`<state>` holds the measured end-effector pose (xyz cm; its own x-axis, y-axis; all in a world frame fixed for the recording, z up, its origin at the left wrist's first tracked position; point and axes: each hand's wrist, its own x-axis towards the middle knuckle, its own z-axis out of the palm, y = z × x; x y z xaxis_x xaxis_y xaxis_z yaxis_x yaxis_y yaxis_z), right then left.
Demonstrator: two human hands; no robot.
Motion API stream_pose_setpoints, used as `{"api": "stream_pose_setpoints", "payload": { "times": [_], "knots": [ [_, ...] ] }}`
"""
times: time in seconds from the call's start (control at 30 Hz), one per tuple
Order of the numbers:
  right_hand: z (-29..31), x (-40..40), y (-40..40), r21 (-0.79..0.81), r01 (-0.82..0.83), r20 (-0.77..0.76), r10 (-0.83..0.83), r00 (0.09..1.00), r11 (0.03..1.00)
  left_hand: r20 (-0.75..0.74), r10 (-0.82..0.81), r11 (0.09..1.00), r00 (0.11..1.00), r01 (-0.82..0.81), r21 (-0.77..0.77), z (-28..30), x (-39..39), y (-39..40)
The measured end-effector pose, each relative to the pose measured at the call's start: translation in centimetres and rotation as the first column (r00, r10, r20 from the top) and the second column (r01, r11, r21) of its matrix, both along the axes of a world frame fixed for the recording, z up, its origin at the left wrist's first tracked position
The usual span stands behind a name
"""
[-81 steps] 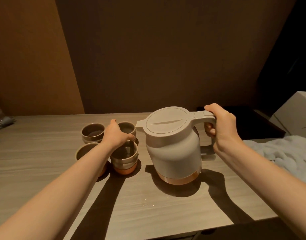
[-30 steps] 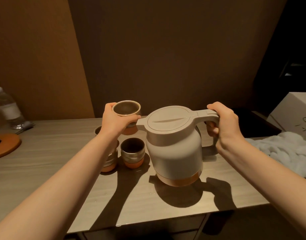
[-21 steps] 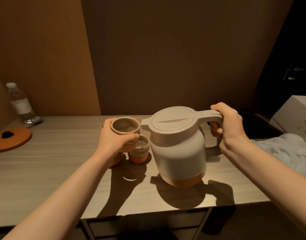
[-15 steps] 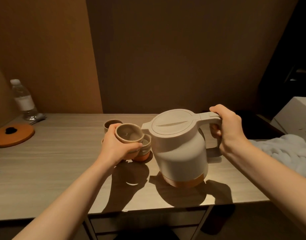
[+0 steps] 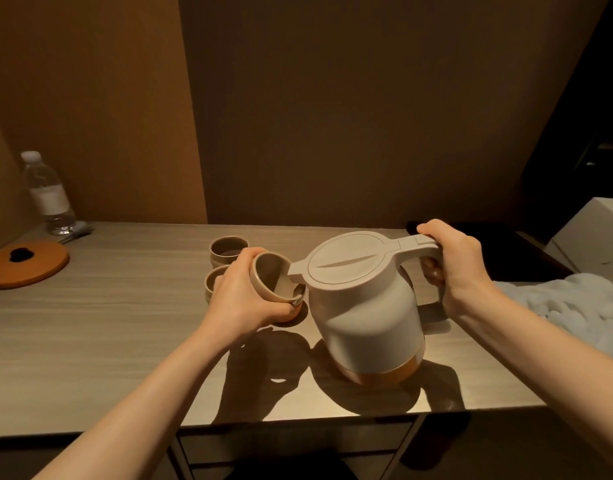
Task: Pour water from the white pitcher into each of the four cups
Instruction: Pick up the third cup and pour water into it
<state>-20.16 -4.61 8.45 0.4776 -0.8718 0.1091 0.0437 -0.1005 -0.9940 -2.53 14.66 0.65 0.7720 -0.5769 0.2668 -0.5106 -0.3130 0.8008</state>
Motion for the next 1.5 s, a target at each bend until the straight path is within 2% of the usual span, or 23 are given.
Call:
{"api": "stream_pose_setpoints", "payload": {
  "times": [0.73,1.0,1.5],
  "knots": [
    [1.5,0.9,-0.6,-0.095,-0.043,-0.139,0.029,0.99,0.995,0.086,-0.01,0.998,0.996,0.005,0.055,-1.6,-0.2,-1.0],
    [1.9,1.2,-0.5,-0.196,-0.048,-0.178,0.013,0.984,0.979,0.072,-0.013,0.999,0.997,0.01,0.052,-2.0,-0.4,-1.2],
    [2.3,2.1,-0.9,-0.281,-0.052,-0.238,-0.018,0.971,0.958,0.039,-0.036,0.999,0.999,0.036,0.004,-2.5,-1.7,-1.1]
  ]
}}
